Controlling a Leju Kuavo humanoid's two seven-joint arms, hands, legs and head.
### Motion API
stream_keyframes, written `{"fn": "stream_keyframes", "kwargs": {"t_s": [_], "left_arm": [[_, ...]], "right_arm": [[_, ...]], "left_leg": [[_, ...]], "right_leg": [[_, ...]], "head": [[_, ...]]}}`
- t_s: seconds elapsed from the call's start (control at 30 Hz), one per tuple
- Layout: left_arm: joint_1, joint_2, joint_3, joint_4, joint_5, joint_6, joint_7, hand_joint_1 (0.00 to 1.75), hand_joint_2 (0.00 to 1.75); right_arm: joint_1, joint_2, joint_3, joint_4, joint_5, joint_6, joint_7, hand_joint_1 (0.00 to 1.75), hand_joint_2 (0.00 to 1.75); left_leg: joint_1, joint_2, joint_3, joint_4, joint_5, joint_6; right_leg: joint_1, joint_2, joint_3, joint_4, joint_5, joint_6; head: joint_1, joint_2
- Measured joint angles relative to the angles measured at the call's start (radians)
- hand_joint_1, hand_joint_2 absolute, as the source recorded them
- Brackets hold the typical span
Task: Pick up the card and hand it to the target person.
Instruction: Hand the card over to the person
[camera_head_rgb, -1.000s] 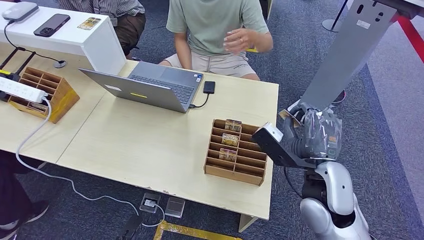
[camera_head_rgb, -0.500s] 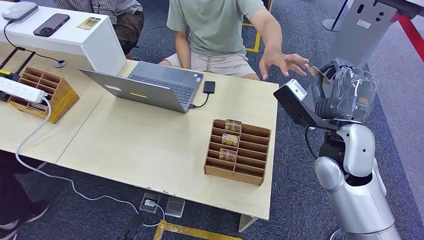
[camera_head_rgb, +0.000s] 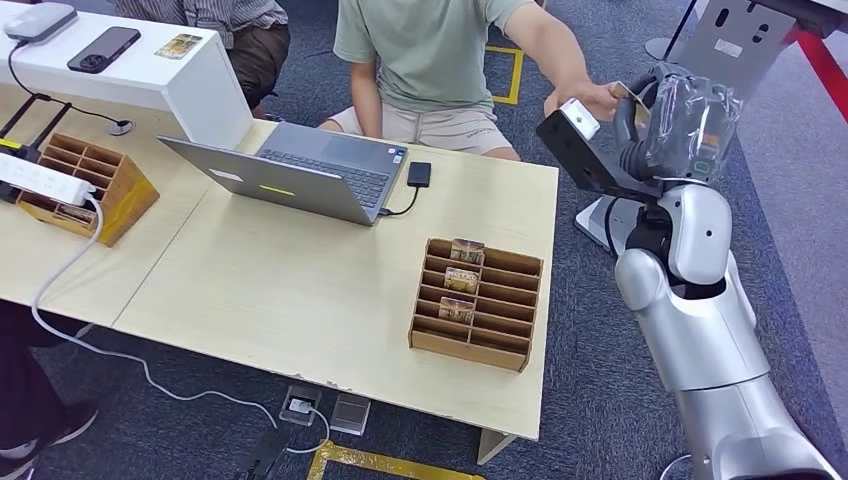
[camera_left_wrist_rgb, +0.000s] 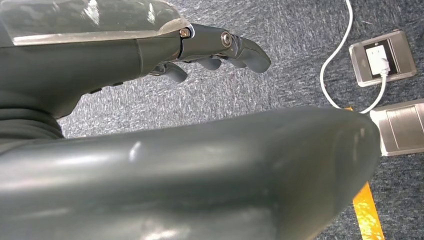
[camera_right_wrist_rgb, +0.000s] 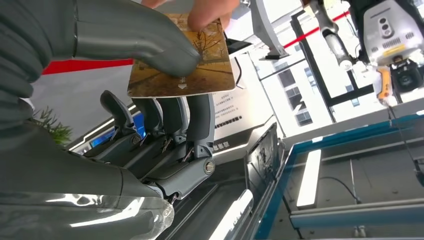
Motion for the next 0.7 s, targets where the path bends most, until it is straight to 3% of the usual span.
{"fn": "stream_keyframes", "kwargs": {"t_s": [0.03,0.13,0.17,0.27,0.7], "left_arm": [[0.000,0.000,0.000,0.000,0.000,0.000,0.000,0.00,0.00],[0.000,0.000,0.000,0.000,-0.004,-0.001,0.002,0.00,0.00],[0.000,0.000,0.000,0.000,-0.005,-0.002,0.003,0.00,0.00],[0.000,0.000,0.000,0.000,-0.007,-0.002,0.003,0.00,0.00],[0.000,0.000,0.000,0.000,-0.008,-0.001,0.010,0.00,0.00]], "right_arm": [[-0.008,0.005,0.001,0.024,-0.008,-0.004,-0.005,1.33,1.75],[-0.026,0.017,0.003,0.097,-0.032,-0.009,-0.020,0.57,1.75],[-0.029,0.021,0.003,0.120,-0.039,-0.008,-0.023,0.25,1.75],[-0.032,0.031,0.004,0.179,-0.055,-0.007,-0.036,0.00,1.75],[-0.031,0.072,0.007,0.319,-0.114,-0.038,-0.084,0.00,1.75]], "left_leg": [[0.000,0.000,0.000,0.000,0.000,0.000],[0.000,0.000,0.000,0.000,0.000,0.000],[0.000,0.000,0.000,0.000,0.000,0.000],[0.000,0.000,0.000,0.000,0.000,0.000],[0.000,0.000,0.000,0.000,0.000,0.000]], "right_leg": [[0.000,0.000,0.000,0.000,0.000,0.000],[0.000,0.000,0.000,0.000,0.000,0.000],[0.000,0.000,0.000,0.000,0.000,0.000],[0.000,0.000,0.000,0.000,0.000,0.000],[0.000,0.000,0.000,0.000,0.000,0.000]], "head": [[0.000,0.000],[0.000,0.000],[0.000,0.000],[0.000,0.000],[0.000,0.000]]}}
